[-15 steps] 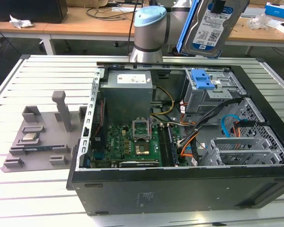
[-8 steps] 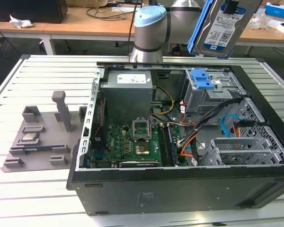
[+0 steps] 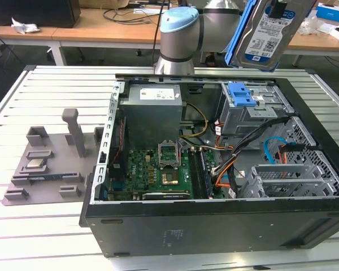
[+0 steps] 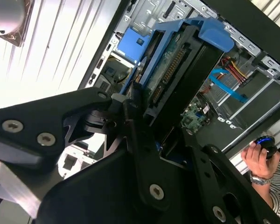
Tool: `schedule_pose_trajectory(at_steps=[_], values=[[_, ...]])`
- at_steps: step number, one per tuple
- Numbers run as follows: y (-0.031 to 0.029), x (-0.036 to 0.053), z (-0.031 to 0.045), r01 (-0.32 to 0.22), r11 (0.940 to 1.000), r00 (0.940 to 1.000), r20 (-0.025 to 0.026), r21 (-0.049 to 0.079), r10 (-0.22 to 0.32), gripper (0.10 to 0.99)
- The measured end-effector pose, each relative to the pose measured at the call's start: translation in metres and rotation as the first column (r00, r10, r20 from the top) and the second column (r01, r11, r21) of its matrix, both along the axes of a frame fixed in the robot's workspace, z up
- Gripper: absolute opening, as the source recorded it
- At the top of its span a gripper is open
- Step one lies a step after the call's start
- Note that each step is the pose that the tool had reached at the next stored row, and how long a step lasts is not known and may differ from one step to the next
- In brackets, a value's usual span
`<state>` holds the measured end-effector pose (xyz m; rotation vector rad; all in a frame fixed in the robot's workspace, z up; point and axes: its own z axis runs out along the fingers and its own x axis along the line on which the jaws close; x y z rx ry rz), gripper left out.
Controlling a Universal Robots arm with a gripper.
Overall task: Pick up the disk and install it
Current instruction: 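Pick up the disk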
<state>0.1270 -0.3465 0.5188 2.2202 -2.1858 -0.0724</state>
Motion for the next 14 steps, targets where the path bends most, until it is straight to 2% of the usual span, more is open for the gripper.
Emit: schedule_pose_trajectory(at_steps=[14], values=[[-0.0295, 0.0000, -0.0002, 0.000, 1.0000, 1.0000, 0.0001, 0.000, 0.000, 0.365]])
